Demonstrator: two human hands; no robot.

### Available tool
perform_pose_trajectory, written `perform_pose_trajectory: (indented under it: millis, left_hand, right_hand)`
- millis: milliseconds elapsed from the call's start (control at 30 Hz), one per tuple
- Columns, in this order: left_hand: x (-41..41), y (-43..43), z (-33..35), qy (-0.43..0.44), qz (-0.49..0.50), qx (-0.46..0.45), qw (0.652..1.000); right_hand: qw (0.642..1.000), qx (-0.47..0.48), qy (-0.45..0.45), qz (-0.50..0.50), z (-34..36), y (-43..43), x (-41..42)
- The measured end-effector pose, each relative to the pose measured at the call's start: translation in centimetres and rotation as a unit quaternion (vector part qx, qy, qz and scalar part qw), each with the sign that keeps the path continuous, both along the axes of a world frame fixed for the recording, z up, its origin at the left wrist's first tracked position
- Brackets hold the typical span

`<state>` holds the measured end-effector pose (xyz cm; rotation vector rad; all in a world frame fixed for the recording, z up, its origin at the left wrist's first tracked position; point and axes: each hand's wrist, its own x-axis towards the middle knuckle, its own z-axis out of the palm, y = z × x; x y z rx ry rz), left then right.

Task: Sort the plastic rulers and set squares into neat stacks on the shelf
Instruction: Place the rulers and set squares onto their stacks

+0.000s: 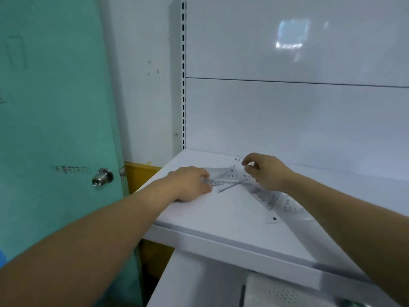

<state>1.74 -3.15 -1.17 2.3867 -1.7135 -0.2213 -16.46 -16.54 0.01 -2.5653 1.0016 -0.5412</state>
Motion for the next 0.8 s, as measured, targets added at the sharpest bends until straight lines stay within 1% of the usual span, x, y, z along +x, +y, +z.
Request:
perform_pose_trajectory:
  millis: [100, 167, 300, 400, 500, 633, 733, 800]
  left_hand:
    - [0.0, 0.2, 0.0, 0.036, -0.017, -0.044, 0.998]
    - [-0.2, 0.4, 0.2, 0.040, -0.026, -0.048, 0.998]
    - [-0.8, 0.8, 0.6, 0.069, -0.036, -0.080, 0.994]
    - [-1.1, 1.1, 0.4, 0.100, -0.049, -0.128, 0.985]
    - [-1.7, 0.9, 0.3, 0.108, -0.049, -0.164, 0.979]
    - [-3.1, 0.7, 1.0, 0.110, -0.071, -0.206, 0.970]
    - [-4.8, 0.4, 1.5, 0.123, -0.101, -0.196, 0.968]
    - [-6.6, -0.3, 1.5, 0.142, -0.124, -0.180, 0.966]
  right_hand:
    - [0.999, -0.024, 0.008, -0.036, -0.5, 1.3, -1.4]
    - [0.998, -0.025, 0.020, -0.056, -0.6, 2.1, -2.1]
    - [0.998, 0.014, 0.051, -0.041, -0.3, 3.0, -3.4]
    - [0.998, -0.002, 0.065, -0.026, 0.0, 2.9, -4.4]
    - [0.999, -0.007, 0.036, -0.020, 0.3, 2.7, -5.5]
    - [0.998, -0.045, -0.009, -0.035, 0.3, 3.3, -7.7]
    - [0.994, -0.036, -0.062, -0.085, -0.1, 3.9, -9.9]
    - [0.987, -0.046, -0.083, -0.130, -0.5, 4.3, -12.0]
